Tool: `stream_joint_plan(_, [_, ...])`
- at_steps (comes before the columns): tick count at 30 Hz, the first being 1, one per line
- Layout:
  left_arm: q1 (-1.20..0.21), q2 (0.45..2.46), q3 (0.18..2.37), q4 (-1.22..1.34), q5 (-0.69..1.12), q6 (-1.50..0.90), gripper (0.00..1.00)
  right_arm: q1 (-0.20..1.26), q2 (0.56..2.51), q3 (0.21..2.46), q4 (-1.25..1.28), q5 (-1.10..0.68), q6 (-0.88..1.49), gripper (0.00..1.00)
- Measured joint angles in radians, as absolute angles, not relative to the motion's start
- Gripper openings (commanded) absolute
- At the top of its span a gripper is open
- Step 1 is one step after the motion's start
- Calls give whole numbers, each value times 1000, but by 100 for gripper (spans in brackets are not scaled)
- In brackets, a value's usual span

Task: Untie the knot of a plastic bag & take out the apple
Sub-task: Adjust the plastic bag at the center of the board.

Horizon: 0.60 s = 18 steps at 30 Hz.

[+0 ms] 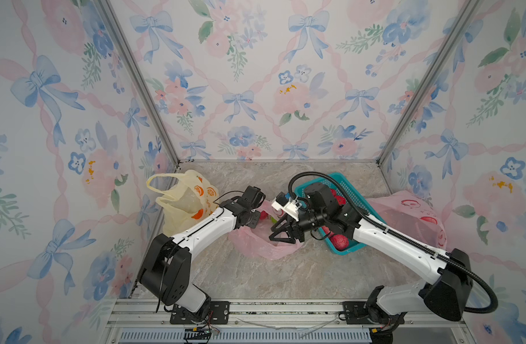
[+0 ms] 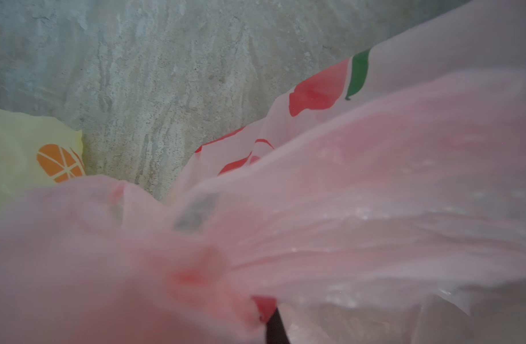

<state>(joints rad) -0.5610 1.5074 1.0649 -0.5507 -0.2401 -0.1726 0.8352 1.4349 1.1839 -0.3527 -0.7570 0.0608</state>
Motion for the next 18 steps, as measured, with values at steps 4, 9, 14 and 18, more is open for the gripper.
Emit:
stream_joint_plan(4, [-556,1484,1018,-524,-148,-159,0,889,1542,1149,-273,-635,137,44])
stream_joint_plan(9, [-555,1435,1000,-504,-84,-143,0,890,1629,1126,-173,-414,267,43])
stream_joint_plan(14, [-555,1350,1006,-464,-35,-122,0,884,1631,1071,-112,-225,356,43])
stream_joint_plan(18, [-565,1351,1040,-427,-2,-97,0,884,1618,1013,-55,-104,404,42])
